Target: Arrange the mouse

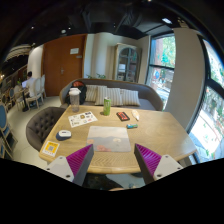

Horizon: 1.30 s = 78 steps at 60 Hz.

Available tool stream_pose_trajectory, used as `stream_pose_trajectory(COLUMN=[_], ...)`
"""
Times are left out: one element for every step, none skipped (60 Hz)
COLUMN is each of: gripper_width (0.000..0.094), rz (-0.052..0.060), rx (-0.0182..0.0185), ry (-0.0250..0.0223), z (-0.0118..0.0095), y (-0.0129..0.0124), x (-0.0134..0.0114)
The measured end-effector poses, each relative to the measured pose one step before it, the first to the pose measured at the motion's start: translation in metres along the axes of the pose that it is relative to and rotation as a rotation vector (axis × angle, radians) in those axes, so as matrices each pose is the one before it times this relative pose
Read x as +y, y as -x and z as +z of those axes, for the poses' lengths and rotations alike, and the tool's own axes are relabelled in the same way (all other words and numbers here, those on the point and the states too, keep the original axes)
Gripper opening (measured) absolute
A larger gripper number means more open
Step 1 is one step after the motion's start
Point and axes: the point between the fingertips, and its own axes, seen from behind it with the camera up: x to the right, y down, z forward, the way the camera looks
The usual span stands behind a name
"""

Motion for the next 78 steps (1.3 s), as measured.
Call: stream_pose_trajectory(gripper_width=[0.0853,0.0851,0.0851,0.0853,0.0852,0.0852,0.0854,0.0854,0.0856,0.0856,0.0855,0.0853,0.0852,0.0852,0.0851,0.0851,0.0852,0.0853,0.0852,0.0854,0.0854,0.0853,0.0853,0.0853,0.0852,0.0852,0.0849,0.0846,0.0845,0.0840,0.0837,0.0835,0.0834,0.0833,0.0833,0.0835,0.0834,0.0834,0.0835,0.0835,0.0833,0.0834,0.0834,0.0836,0.0834,0.0836,0.0835,0.0834,0.0833,0.0878,0.0830,0.0830,0.0829,0.0829,0.0827,0.0822,0.0823,0.0826,0.0829,0.0829,0.0833,0.0833,0.0832,0.0834,0.0833,0.0830,0.0833,0.0834,0.0835,0.0836,0.0835,0.0831,0.0826,0.0821,0.0821,0.0822,0.0822,0.0820], rz=[-0.0002,-0.0013,-0.0022,-0.0023,-0.0017,-0.0011,0.0001,-0.0005,-0.0014,-0.0010,-0.0001,0.0009,0.0009,0.0013,0.0019,0.0024,0.0025,0.0019,0.0015,0.0009,0.0002,-0.0013,-0.0016,-0.0023,-0.0028,-0.0032,-0.0032,-0.0029,-0.0014,0.0002,0.0014,0.0026,0.0019,0.0009,-0.0005,-0.0020,-0.0023,-0.0016,-0.0007,0.0011,0.0020,0.0012,-0.0009,-0.0019,-0.0022,-0.0017,-0.0013,-0.0003,0.0014,0.0028,0.0036,0.0046,0.0061,0.0065,0.0061,-0.0022,-0.0035,-0.0010,0.0000,0.0006,0.0010,0.0008,0.0002,0.0018,0.0048,0.0032,0.0043,0.0031,0.0031,0.0038,0.0027,0.0020,0.0015,0.0016,0.0028,0.0062,0.0077,0.0082], rx=[-0.00307,-0.00298,-0.00252,-0.00193,-0.00197,-0.00155,-0.00064,-0.00096,-0.00237,-0.00491,-0.00608,-0.00735,-0.00903,-0.01062,-0.01227,-0.01346,-0.01375,-0.01318,-0.01262,-0.01112,-0.01011,-0.01010,-0.00985,-0.00923,-0.00868,-0.00875,-0.01120,-0.01118,-0.01199,-0.01208,-0.01282,-0.01351,-0.01414,-0.01466,-0.01623,-0.01770,-0.01732,-0.01665,-0.01487,-0.01298,-0.01121,-0.01027,-0.00950,-0.00979,-0.00954,-0.00843,-0.00701,-0.00582,-0.00395,-0.00279,-0.00228,-0.00202,-0.00098,-0.00012,0.00145,0.00473,0.00485,0.00539,0.00497,0.00489,0.00204,-0.00041,-0.00082,0.00041,0.00782,0.00172,0.00336,0.00376,0.00412,0.00419,0.00362,0.00369,0.00238,0.00466,0.00516,0.00653,0.00704,0.00604], ry=[-0.00252,-0.00232,-0.00189,-0.00297,-0.00404,-0.00528,-0.00373,-0.00510,-0.00460,-0.00499,-0.00381,-0.00245,-0.00141,-0.00136,-0.00125,-0.00100,-0.00019,0.00030,-0.00048,-0.00194,-0.00327,-0.00366,-0.00306,-0.00163,-0.00033,0.00033,-0.00089,0.00097,0.00237,0.00314,0.00325,0.00383,0.00425,0.00508,0.00622,0.00776,0.00829,0.00837,0.00701,0.00607,0.00613,0.00744,0.00918,0.00939,0.00882,0.00832,0.00853,0.00810,0.00766,0.00721,0.00812,0.00834,0.00804,0.00734,0.00723,-0.01344,-0.01099,0.00725,0.00428,-0.00644,0.00198,0.00351,-0.00241,0.00293,-0.00050,-0.00003,0.00195,0.00088,0.00164,0.00307,0.00229,0.00316,0.00553,0.00260,0.00255,0.00005,-0.00084,0.00085], z=[0.00019,0.00033,0.00051,0.00093,0.00098,0.00120,0.00078,0.00177,0.00206,0.00221,0.00199,0.00259,0.00270,0.00304,0.00346,0.00396,0.00435,0.00428,0.00476,0.00517,0.00527,0.00563,0.00596,0.00585,0.00696,0.00673,0.01008,0.00746,0.00725,0.00785,0.00840,0.00818,0.00833,0.00826,0.00819,0.00802,0.00798,0.00836,0.00825,0.00776,0.00751,0.00735,0.00684,0.00674,0.00690,0.00647,0.00647,0.00611,0.00567,0.00580,0.00560,0.00563,0.00575,0.00561,0.00503,0.00265,0.00442,0.00396,0.00303,0.00364,0.00383,0.00318,0.00358,0.00387,0.00824,0.00274,0.00400,0.00403,0.00393,0.00364,0.00397,0.00344,-0.00026,0.00378,0.00376,0.00388,0.00363,0.00364], y=[0.00104,0.00102,0.00091,0.00054,0.00069,0.00069,0.00312,0.00113,0.00228,0.00291,0.00325,0.00388,0.00512,0.00521,0.00581,0.00571,0.00599,0.00603,0.00625,0.00568,0.00592,0.00560,0.00564,0.00553,0.00540,0.00578,0.00480,0.00692,0.00693,0.00718,0.00722,0.00741,0.00748,0.00797,0.00823,0.00876,0.00871,0.00777,0.00743,0.00714,0.00649,0.00584,0.00523,0.00506,0.00517,0.00468,0.00384,0.00295,0.00231,0.00198,0.00144,0.00130,0.00082,0.00059,0.00031,0.00020,-0.00035,0.00014,0.00013,0.00012,0.00081,0.00130,0.00131,0.00070,0.00083,-0.00027,-0.00001,0.00011,-0.00002,0.00027,0.00019,0.00060,0.00063,-0.00008,-0.00024,-0.00040,-0.00012,-0.00032], x=[-0.00034,0.00000,0.00023,0.00023,0.00061,0.00028,-0.00116,0.00117,0.00113,0.00154,0.00178,0.00223,0.00285,0.00278,0.00285,0.00250,0.00290,0.00278,0.00268,0.00277,0.00230,0.00215,0.00243,0.00265,0.00311,0.00295,0.00486,0.00309,0.00295,0.00313,0.00269,0.00261,0.00223,0.00254,0.00270,0.00281,0.00285,0.00266,0.00216,0.00163,0.00169,0.00160,0.00251,0.00232,0.00201,0.00176,0.00167,0.00139,0.00124,0.00089,0.00083,0.00097,0.00067,0.00015,0.00016,-0.00641,-0.00453,0.00006,-0.00128,-0.00394,-0.00173,-0.00151,-0.00327,-0.00186,-0.00551,-0.00163,-0.00184,-0.00251,-0.00255,-0.00258,-0.00268,-0.00256,-0.00356,-0.00281,-0.00261,-0.00305,-0.00299,-0.00261])
